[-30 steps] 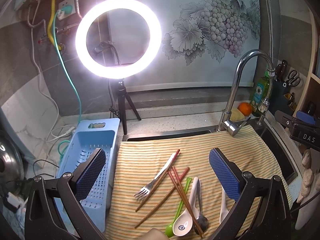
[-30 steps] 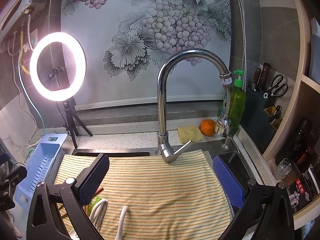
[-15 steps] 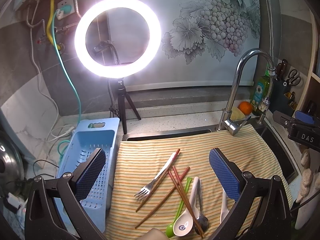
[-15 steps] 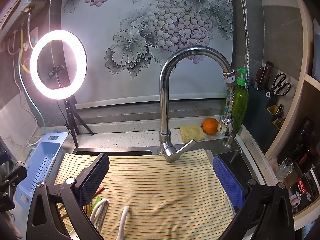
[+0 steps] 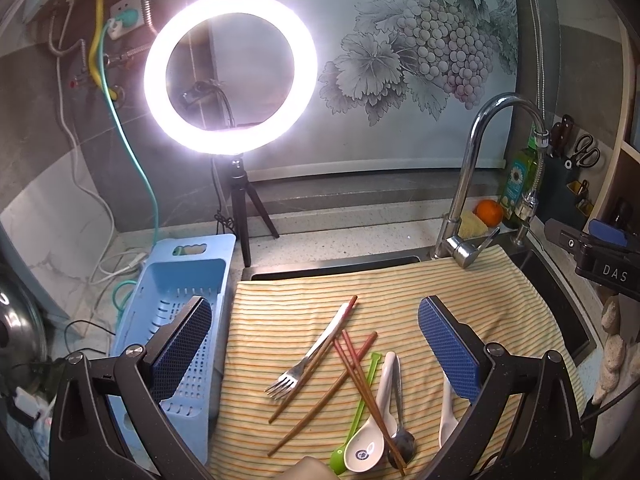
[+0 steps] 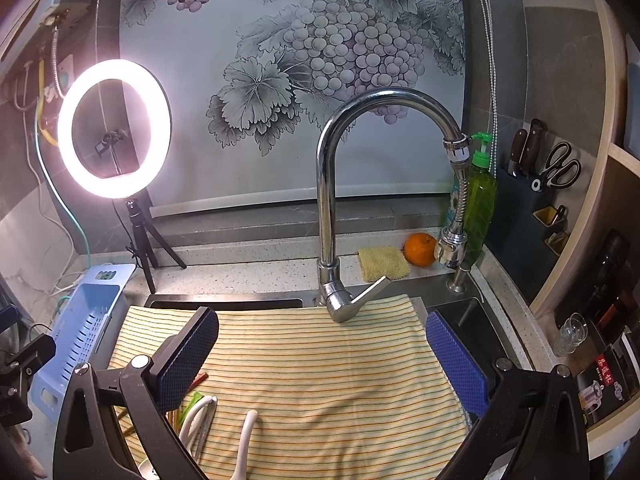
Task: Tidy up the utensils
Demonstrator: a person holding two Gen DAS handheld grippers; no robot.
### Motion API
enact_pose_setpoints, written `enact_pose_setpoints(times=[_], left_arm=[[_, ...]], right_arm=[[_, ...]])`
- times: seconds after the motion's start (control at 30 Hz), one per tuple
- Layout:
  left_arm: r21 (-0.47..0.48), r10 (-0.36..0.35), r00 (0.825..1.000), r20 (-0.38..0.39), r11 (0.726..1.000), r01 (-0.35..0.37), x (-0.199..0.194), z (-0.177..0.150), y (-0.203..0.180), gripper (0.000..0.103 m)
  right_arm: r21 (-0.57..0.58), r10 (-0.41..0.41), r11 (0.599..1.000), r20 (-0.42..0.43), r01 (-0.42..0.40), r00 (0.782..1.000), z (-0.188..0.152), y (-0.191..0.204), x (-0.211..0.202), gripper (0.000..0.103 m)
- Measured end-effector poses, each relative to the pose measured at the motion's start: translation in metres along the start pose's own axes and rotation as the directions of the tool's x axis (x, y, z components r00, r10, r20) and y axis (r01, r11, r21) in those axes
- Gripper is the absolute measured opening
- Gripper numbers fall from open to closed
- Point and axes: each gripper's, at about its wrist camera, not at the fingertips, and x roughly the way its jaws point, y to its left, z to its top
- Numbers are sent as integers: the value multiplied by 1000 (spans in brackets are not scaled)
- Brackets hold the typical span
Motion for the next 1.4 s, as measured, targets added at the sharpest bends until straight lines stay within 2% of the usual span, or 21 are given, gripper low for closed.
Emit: enact_pose_setpoints(times=[0.77,1.23,1.4], left_arm=[[1,-7,1000,-16,1000,7,3,-2,0,102],[-14,-15,995,-102,1000,14,14,-26,12,102],[-3,-29,989,-145,1000,29,17,-40,10,102]], right_arm=[[-6,10,1000,-21,-10,1000,-5,3,5,102],[6,91,996,-112,-90,990,-21,1,23,102],[24,164,986,-173,-163,971,-29,1,34,102]])
